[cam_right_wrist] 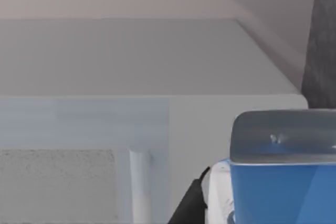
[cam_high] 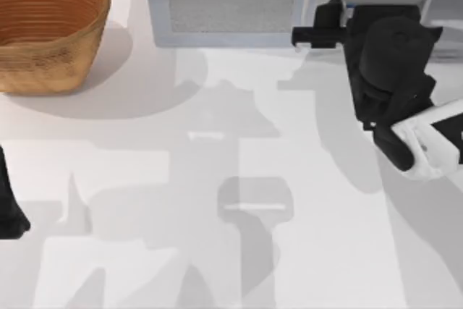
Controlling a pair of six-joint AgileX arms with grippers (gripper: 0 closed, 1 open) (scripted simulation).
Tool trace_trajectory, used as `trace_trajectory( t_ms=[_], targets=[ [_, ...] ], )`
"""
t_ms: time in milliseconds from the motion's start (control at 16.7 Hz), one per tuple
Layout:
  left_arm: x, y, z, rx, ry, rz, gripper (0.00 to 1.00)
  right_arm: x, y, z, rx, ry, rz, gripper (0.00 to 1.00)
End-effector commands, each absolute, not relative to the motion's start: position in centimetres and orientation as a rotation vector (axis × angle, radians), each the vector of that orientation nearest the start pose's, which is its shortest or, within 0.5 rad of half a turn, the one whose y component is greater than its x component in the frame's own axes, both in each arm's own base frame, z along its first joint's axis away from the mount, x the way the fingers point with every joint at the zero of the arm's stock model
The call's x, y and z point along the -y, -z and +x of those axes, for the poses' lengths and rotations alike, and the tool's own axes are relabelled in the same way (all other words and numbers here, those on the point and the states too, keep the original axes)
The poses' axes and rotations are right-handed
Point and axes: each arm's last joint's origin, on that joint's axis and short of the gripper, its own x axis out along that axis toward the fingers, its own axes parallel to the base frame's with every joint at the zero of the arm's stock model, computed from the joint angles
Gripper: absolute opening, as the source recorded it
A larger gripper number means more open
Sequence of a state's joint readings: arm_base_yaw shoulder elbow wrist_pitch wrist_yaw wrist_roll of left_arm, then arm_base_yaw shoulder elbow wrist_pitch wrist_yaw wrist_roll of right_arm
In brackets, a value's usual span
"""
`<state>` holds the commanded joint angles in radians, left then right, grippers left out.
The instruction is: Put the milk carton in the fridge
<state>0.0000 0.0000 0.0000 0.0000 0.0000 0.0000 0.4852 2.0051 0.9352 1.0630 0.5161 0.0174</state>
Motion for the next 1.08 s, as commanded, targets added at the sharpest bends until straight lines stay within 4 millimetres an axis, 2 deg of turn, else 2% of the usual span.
trace_trajectory(
  t_ms=[240, 420, 540, 720, 840, 960, 1080],
  targets=[
    [0.1, -16.0, 10.6, 0.000, 0.000, 0.000, 1.00, -17.7, -15.4, 36.0, 0.004, 0.000, 0.005, 0.00],
    [0.1, -16.0, 10.6, 0.000, 0.000, 0.000, 1.00, -17.4, -16.6, 34.4, -0.023, -0.062, -0.007, 0.00],
    [0.1, -16.0, 10.6, 0.000, 0.000, 0.000, 1.00, -16.5, -18.1, 32.8, -0.046, -0.111, -0.016, 0.00],
    [0.1, -16.0, 10.6, 0.000, 0.000, 0.000, 1.00, -14.1, -21.4, 29.4, -0.037, -0.177, -0.019, 0.00],
    [0.1, -16.0, 10.6, 0.000, 0.000, 0.000, 1.00, -11.9, -24.1, 26.5, 0.011, -0.208, -0.014, 0.00],
    [0.1, -16.0, 10.6, 0.000, 0.000, 0.000, 1.00, -9.1, -26.8, 22.9, 0.091, -0.218, -0.004, 0.00],
    [0.1, -16.0, 10.6, 0.000, 0.000, 0.000, 1.00, -6.1, -28.2, 18.8, 0.170, -0.198, 0.003, 0.00]
  ],
)
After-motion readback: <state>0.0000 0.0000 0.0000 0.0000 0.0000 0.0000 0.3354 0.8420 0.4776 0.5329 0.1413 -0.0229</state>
